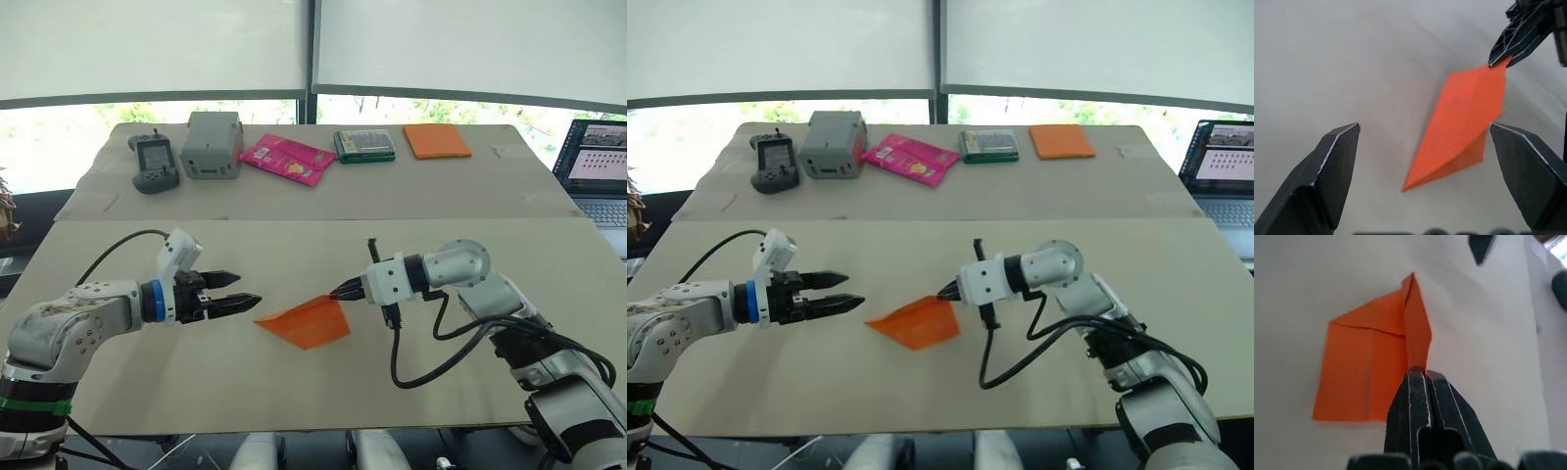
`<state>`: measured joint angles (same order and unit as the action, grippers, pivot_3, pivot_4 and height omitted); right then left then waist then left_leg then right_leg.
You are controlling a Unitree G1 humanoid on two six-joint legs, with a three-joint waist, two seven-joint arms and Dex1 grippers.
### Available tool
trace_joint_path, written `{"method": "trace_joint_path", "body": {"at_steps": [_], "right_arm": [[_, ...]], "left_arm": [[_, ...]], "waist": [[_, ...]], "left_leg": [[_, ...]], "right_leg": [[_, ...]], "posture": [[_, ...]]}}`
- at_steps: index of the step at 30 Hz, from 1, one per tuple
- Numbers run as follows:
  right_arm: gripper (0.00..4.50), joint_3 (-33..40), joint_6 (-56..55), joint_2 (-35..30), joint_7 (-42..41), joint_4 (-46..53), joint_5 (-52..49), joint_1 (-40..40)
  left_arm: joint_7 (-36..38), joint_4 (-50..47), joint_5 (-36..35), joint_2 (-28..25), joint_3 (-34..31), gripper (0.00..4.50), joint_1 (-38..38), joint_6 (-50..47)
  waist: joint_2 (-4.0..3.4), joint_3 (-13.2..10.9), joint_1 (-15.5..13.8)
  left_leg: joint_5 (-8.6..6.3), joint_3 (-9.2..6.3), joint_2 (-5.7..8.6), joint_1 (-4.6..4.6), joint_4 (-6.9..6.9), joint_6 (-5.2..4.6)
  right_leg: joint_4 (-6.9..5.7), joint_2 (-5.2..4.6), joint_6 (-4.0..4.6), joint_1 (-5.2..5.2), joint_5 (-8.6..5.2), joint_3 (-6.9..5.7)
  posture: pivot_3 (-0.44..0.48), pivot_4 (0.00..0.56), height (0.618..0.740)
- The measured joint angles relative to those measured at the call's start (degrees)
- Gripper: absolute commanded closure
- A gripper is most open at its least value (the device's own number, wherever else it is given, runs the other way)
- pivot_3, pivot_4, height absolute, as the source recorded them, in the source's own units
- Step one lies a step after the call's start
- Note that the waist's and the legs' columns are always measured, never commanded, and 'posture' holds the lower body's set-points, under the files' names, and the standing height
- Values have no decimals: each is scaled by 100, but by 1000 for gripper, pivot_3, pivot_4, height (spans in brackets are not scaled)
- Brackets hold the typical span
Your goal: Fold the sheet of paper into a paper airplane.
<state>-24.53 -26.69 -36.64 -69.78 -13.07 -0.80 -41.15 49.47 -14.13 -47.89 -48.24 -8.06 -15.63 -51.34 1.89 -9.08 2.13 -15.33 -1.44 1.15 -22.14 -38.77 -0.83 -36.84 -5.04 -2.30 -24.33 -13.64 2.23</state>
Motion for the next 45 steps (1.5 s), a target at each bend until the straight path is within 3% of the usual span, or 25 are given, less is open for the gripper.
{"method": "trace_joint_path", "body": {"at_steps": [3, 9, 16, 24, 38, 45], "right_arm": [[4484, -2, -947, 47, 10, -794, 298, -163], [4484, 35, -1315, 196, 312, -1240, 647, -151], [4484, 156, -802, 89, 666, -704, 695, 633], [4484, 251, -511, -27, 870, -185, 855, 895], [4500, 253, -634, -158, 853, -95, 867, 1042], [4500, 243, -842, -212, 856, -87, 953, 1049]], "left_arm": [[126, 211, -193, 80, -89, 0, -137, -149], [133, 492, -159, 296, -76, 0, -547, -145], [610, 760, 481, 327, 486, 0, -729, 317], [934, 1610, 1495, 866, 1213, 0, -1474, 1268], [2064, 3210, 2967, 1706, 2090, 4485, -1930, 3547], [2263, 4037, 3650, 1999, 2459, 4485, -2009, 4450]], "waist": [[1, 0, -10], [0, 0, -3], [-1, -1, -27], [-2, -2, -104], [-1, -2, -130], [-1, -2, -120]], "left_leg": [[0, -2, 0, -1, -1, -1], [0, -2, 2, -4, -3, 0], [-1, -3, 6, -5, -6, -1], [-1, 2, 8, -4, -16, -3], [-2, 3, 11, -8, -26, -8], [-2, 4, 16, -7, -28, -9]], "right_leg": [[-4, 0, 0, 0, 0, -4], [-10, -2, 0, -5, 0, -1], [-11, -3, 0, -4, 0, -1], [-17, 2, 0, -1, 0, 0], [-15, 4, -1, 2, 0, -2], [-17, 8, -1, 3, 0, -2]], "posture": [[0, 150, 740], [0, 150, 740], [0, 150, 740], [0, 150, 740], [0, 150, 740], [0, 150, 740]]}}
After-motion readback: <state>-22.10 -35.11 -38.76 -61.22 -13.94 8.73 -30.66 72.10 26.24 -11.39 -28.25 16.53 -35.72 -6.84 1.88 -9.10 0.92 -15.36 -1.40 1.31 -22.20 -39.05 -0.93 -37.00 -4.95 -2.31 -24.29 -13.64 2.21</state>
